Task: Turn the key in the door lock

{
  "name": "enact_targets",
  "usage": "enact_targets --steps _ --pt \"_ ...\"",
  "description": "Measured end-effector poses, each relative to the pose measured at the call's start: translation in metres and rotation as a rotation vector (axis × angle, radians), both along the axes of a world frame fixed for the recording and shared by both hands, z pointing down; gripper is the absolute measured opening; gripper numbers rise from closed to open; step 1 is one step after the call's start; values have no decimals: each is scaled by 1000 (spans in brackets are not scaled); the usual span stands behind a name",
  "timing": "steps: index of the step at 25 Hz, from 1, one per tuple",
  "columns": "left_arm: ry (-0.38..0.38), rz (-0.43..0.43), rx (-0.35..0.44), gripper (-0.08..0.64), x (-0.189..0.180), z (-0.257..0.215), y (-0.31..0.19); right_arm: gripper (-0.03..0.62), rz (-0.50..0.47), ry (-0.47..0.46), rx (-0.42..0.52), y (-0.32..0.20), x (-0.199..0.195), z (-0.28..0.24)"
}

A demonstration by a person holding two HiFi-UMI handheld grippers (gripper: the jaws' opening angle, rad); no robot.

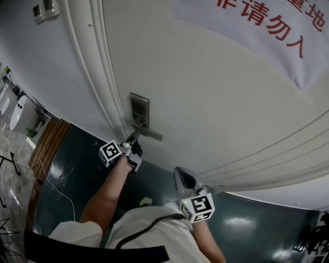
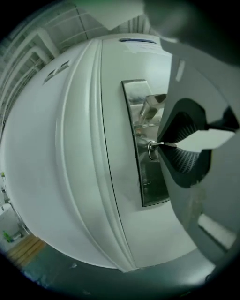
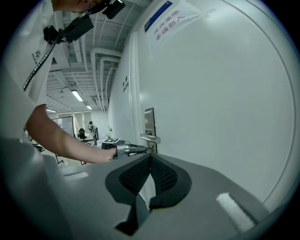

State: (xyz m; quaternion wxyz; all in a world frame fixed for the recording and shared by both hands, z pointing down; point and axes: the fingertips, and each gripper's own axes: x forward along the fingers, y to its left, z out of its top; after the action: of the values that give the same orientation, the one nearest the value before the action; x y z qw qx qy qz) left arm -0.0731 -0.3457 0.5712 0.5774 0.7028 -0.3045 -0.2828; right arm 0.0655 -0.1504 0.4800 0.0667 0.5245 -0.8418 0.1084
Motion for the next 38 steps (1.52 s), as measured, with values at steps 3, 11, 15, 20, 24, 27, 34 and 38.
enact_targets --steps 3,11,15,20,24,27,34,38 --pt "84 17 -9 44 2 -4 0 9 8 1 -4 3 3 1" --pt "49 10 -20 46 1 0 -1 9 4 -11 3 9 6 1" --pt "-20 6 -3 62 -1 -3 -1 9 -5 -13 4 12 6 1" --pt "-90 0 28 114 -3 -7 1 9 -5 -22 10 15 11 -1" --pt "-258 -34 68 170 -15 -3 6 9 -4 -33 18 18 14 -2" --pt "-438 -54 134 170 -27 -6 15 9 1 -44 10 19 17 -1" --pt "-755 -42 309 67 -34 -32 42 9 -13 -56 48 20 17 -13" --pt "-928 -21 469 6 -15 -66 63 9 -22 -59 63 21 18 -20"
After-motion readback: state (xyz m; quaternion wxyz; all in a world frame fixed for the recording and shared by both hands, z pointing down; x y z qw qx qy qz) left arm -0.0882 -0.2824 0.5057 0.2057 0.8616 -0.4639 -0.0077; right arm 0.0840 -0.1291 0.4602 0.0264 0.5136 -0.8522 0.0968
